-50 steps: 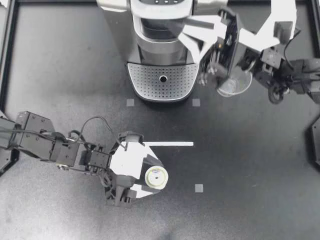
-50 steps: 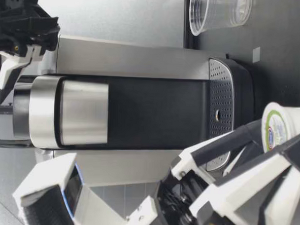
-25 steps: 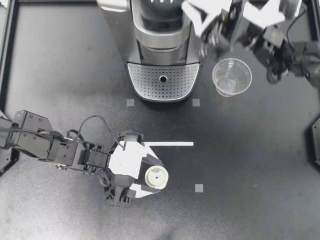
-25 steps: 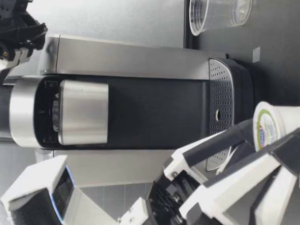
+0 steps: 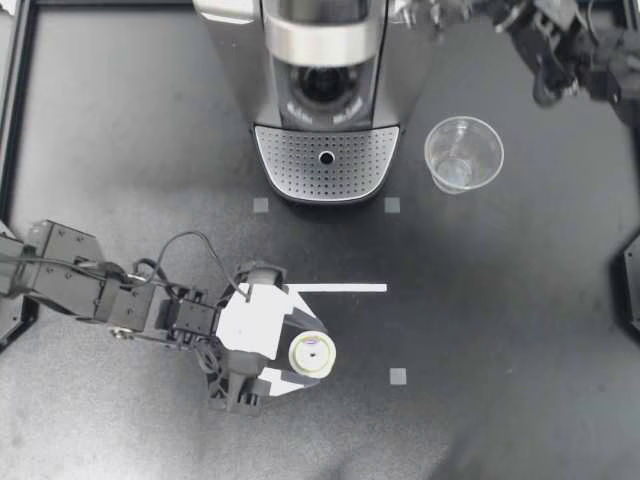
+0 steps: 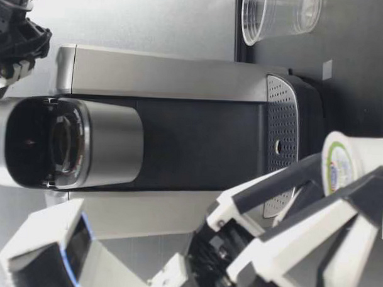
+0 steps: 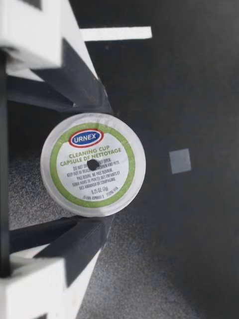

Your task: Place the coffee capsule inside the capsule container, then place the cup onto the center of the cup tray, then push the 'Hot Water' and 'Travel Mug' buttons.

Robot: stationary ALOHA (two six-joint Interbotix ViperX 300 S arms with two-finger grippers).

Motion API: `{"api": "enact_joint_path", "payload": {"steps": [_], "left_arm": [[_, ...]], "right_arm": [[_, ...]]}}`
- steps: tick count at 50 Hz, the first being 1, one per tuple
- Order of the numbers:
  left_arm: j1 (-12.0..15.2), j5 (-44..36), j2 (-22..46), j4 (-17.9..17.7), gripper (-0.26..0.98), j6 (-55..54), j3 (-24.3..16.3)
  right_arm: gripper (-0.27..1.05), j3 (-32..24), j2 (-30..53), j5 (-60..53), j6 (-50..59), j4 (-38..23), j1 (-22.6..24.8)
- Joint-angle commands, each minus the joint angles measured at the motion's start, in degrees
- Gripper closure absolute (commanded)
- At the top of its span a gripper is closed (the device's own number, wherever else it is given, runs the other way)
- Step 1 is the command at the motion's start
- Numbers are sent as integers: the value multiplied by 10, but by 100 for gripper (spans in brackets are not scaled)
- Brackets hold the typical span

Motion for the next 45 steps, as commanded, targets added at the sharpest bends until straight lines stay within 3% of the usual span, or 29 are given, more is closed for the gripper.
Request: {"api": "enact_joint_path", "payload": {"steps": [1,19,35,41,45], "left_arm": [[4,5,-25,1,22,1,-11],[9,25,-60,11,22,11,-27],[58,241,-144,47,22,156,-147],[70,294,-166,93,23,207,-188],[76,317,-182,142,23,219,-207]], "right_arm": [[68,-27,-2,12,-1,1,-15],[68,-31,-24,25,12,-29,-12],[68,61,-147,99,47,-70,5],[68,98,-199,120,46,-70,5],[68,118,-224,134,46,-70,6]]}}
